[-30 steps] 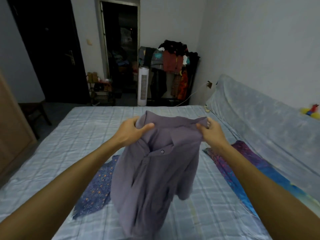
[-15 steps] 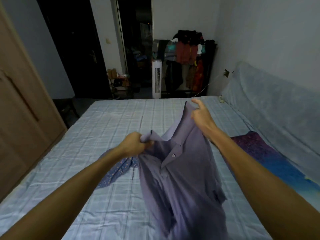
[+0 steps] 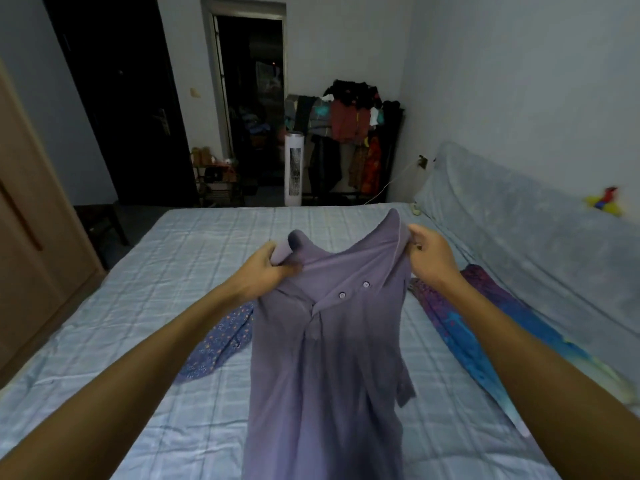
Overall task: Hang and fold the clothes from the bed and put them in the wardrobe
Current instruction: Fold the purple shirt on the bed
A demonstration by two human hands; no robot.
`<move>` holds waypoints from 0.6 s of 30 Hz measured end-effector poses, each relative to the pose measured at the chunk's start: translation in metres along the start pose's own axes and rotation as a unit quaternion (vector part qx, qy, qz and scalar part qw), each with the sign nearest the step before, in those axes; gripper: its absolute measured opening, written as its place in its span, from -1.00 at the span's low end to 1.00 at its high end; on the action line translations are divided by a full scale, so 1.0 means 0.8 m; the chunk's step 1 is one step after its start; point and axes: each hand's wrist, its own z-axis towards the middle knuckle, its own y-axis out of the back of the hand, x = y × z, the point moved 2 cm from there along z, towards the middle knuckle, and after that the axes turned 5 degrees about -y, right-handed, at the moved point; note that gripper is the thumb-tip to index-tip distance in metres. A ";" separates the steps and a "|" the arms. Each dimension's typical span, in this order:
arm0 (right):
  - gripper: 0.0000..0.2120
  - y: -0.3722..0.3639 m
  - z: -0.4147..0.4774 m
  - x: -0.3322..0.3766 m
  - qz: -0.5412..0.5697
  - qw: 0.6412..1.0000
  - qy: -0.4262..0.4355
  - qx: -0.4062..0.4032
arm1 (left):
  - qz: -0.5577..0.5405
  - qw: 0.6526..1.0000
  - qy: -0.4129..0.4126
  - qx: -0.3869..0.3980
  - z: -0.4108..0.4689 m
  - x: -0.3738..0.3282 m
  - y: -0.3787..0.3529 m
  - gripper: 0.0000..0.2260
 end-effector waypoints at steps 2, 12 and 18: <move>-0.73 -0.009 -0.012 0.003 0.017 0.999 -0.021 -0.035 | -0.083 0.993 0.044 0.073 -0.014 0.002 0.006 -0.65; -0.81 -0.033 -0.026 0.047 -0.068 0.990 -0.013 -0.126 | 0.064 0.988 -0.065 0.126 -0.034 0.039 0.023 -0.69; -0.77 -0.025 -0.024 0.057 -0.189 0.968 0.006 -0.167 | 0.103 0.990 -0.063 -0.069 -0.028 0.031 0.032 -0.71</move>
